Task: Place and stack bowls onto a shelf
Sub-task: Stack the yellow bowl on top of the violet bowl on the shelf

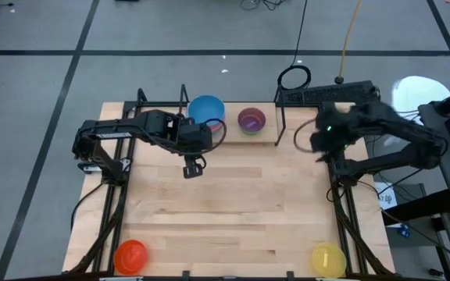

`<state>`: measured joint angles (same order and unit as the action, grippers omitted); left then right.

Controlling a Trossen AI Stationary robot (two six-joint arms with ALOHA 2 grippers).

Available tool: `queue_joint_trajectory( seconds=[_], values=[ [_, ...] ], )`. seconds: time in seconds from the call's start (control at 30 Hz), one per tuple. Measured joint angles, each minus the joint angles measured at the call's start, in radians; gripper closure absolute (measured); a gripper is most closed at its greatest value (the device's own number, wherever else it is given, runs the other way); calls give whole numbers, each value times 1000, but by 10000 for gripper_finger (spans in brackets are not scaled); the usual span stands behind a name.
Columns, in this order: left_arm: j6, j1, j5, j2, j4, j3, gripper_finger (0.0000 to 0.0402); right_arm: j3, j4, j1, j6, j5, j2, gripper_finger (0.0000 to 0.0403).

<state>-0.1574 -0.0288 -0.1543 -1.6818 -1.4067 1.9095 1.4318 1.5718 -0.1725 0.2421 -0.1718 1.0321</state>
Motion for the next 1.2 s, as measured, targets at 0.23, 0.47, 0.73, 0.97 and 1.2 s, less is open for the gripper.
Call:
queue_joint_trajectory(
  seconds=[0.23,0.47,0.73,0.97,1.2],
  values=[
    [-4,-8,1,13,-16,0,382,-264,-3,124,-86,-118,-2,257],
    [22,-7,1,10,-15,-1,382,-452,-44,275,-269,-263,-3,267],
    [29,-5,0,9,-13,-1,382,-541,-304,465,-509,-355,-1,281],
    [31,-5,0,9,-14,-1,382,-573,-526,634,-714,-351,10,282],
    [31,-7,-1,9,-15,-1,382,-627,-705,790,-889,-321,47,282]
  ],
)
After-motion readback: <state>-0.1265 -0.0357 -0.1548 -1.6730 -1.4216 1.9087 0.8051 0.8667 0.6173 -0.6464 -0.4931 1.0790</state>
